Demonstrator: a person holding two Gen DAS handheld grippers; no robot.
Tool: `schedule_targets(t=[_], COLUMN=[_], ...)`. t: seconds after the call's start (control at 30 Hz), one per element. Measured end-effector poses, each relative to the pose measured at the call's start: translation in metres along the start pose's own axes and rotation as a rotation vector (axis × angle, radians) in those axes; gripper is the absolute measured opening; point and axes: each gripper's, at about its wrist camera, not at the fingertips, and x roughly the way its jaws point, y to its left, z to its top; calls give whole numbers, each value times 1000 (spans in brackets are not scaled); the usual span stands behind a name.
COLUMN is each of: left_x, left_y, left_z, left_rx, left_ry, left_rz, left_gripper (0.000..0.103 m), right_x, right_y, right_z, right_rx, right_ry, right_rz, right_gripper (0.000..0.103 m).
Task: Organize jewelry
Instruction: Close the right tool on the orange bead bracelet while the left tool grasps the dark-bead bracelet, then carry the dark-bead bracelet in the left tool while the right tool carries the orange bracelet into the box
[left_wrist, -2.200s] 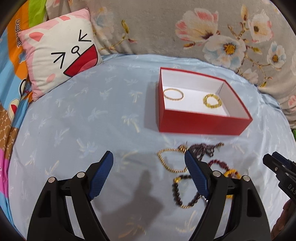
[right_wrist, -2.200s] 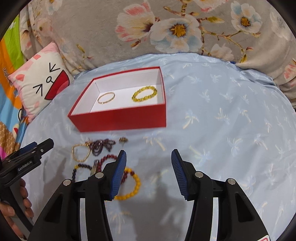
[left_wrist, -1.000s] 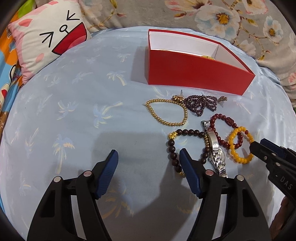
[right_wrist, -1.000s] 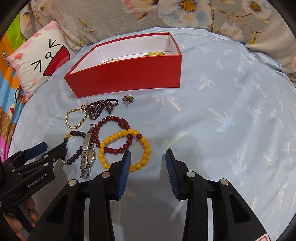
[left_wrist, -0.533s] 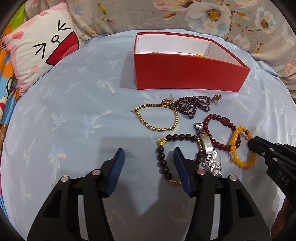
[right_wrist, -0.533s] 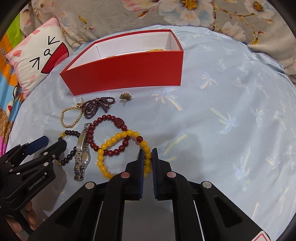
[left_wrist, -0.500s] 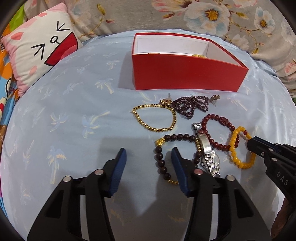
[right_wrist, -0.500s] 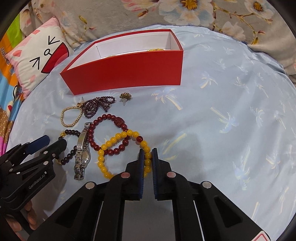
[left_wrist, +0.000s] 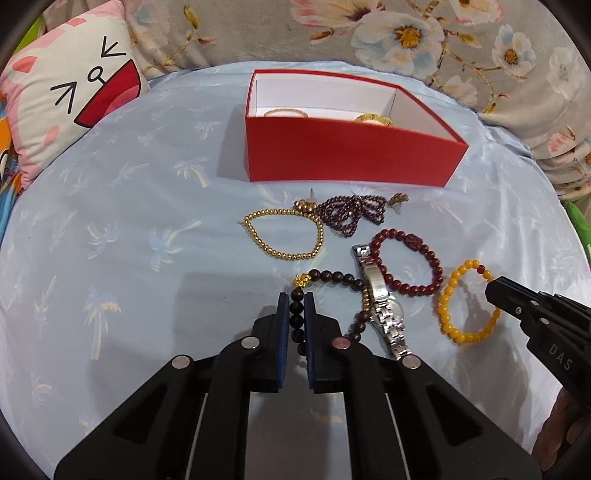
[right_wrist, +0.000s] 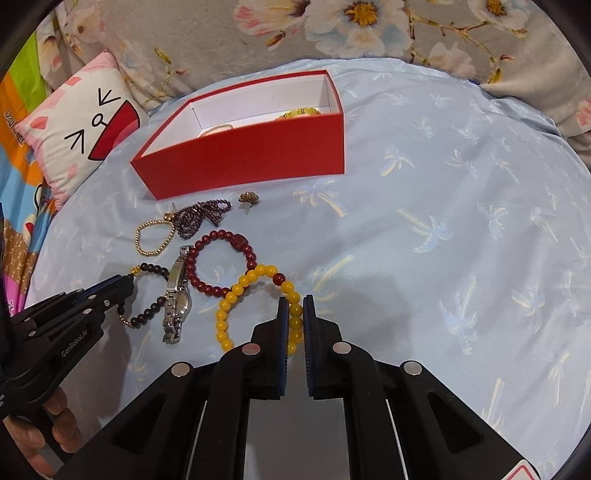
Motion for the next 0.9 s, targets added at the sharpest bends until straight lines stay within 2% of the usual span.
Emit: schedule_targets(t=[0.47, 0.7, 0.9], left_x=[-58, -74, -76], left_y=[-10, -15, -20], left_z=[20, 35, 61], left_rx=[12, 28, 41], left_ry=[-100, -139, -174], left_rz=[-60, -71, -73], left_gripper=[7, 7, 7], right_x=[-47, -61, -70], right_y=[7, 8, 11], right_z=[18, 29, 55], right_rx=[-7, -15, -33], right_ry=[-109, -147, -195], right_rz=[43, 60, 71], right_gripper=[7, 7, 7])
